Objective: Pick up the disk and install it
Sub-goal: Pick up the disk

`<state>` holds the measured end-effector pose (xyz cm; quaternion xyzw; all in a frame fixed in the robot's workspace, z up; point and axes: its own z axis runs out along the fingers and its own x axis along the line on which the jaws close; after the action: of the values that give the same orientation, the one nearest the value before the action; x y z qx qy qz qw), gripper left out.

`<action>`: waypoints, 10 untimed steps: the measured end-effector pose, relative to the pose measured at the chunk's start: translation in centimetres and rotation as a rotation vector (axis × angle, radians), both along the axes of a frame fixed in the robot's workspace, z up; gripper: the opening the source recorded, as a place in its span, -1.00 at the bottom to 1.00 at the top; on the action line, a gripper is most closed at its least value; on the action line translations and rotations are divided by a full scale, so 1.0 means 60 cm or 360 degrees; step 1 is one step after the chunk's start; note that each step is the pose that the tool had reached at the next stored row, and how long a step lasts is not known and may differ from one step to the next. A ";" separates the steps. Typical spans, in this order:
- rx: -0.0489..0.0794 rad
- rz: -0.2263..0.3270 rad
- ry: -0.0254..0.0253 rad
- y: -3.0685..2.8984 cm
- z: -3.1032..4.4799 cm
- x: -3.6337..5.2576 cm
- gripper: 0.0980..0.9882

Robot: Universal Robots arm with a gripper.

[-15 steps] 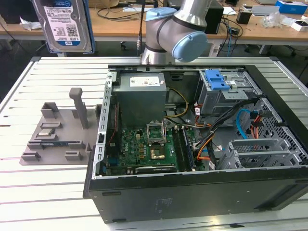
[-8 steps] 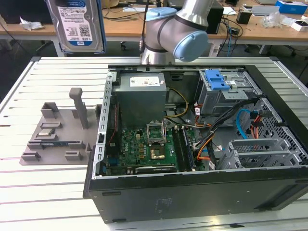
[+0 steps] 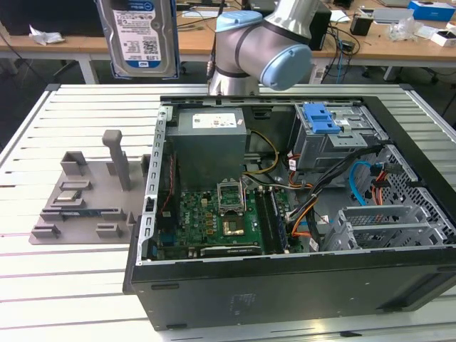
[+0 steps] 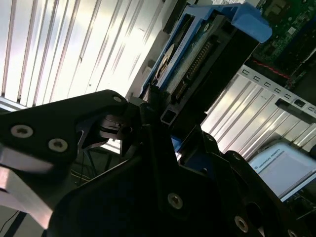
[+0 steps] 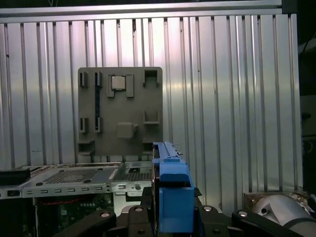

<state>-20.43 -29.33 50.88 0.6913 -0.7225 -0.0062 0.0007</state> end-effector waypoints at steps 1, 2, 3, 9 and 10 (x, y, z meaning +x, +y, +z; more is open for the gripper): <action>0.0000 0.0000 0.00001 0.0000 0.000 0.010 -0.39; 0.0000 0.0000 0.00002 0.0001 0.000 0.020 -0.39; 0.0000 0.0000 0.00002 0.0001 0.000 0.026 -0.39; 0.0000 0.0000 0.00006 0.0001 0.000 0.069 -0.39; 0.0000 0.0000 0.00007 0.0000 0.000 0.079 -0.39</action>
<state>-15.70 -29.32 50.88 0.6912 -0.7226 -0.0064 0.0009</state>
